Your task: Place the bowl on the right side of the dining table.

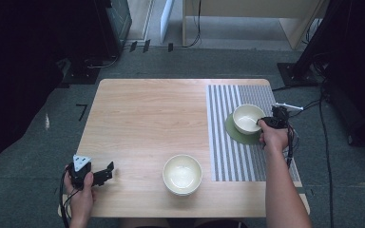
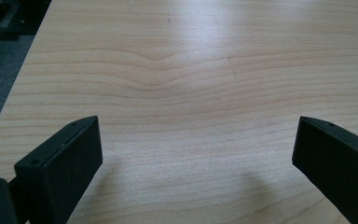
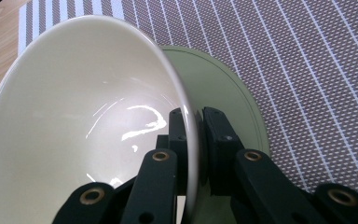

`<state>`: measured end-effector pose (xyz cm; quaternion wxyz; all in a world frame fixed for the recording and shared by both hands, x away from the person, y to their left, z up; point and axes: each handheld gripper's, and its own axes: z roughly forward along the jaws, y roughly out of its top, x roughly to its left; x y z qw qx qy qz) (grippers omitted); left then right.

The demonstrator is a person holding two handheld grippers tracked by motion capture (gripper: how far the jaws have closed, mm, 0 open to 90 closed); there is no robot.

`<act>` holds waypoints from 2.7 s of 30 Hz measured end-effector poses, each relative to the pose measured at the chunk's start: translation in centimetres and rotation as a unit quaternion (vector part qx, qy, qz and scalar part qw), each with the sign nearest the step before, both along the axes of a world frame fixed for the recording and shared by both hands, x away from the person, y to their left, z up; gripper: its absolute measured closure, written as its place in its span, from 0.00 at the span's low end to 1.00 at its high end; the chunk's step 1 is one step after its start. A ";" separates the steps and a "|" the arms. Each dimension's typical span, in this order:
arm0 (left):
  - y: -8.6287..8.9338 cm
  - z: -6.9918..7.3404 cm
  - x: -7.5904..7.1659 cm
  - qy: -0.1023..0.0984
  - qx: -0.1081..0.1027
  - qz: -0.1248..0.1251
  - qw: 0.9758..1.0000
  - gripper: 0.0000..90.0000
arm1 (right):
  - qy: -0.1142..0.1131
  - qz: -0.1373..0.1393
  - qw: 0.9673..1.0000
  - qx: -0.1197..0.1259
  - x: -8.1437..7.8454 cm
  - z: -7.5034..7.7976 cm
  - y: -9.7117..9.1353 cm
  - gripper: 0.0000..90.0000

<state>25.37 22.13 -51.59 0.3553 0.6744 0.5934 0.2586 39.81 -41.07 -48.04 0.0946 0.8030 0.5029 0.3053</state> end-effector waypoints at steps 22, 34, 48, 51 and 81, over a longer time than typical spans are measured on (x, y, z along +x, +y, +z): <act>-0.1 0.0 0.0 0.003 0.003 0.001 1.000 0.02 | -0.082 0.013 0.996 0.010 -1.9 -0.1 -0.3 0.64; -0.1 0.0 0.0 0.002 0.006 0.003 1.000 0.02 | -0.103 0.041 0.994 -0.019 -2.9 0.4 0.8 0.44; -0.1 0.0 0.0 0.003 0.006 0.003 1.000 0.02 | -0.150 0.079 0.984 -0.062 -4.9 0.7 1.3 0.14; -0.1 0.0 0.0 0.003 0.007 0.003 1.000 0.02 | -0.157 0.084 0.981 -0.076 -5.3 0.6 1.3 0.08; -0.2 0.0 0.0 0.003 0.011 0.002 1.000 0.02 | -0.180 0.062 0.978 -0.085 -9.1 -0.1 0.5 0.00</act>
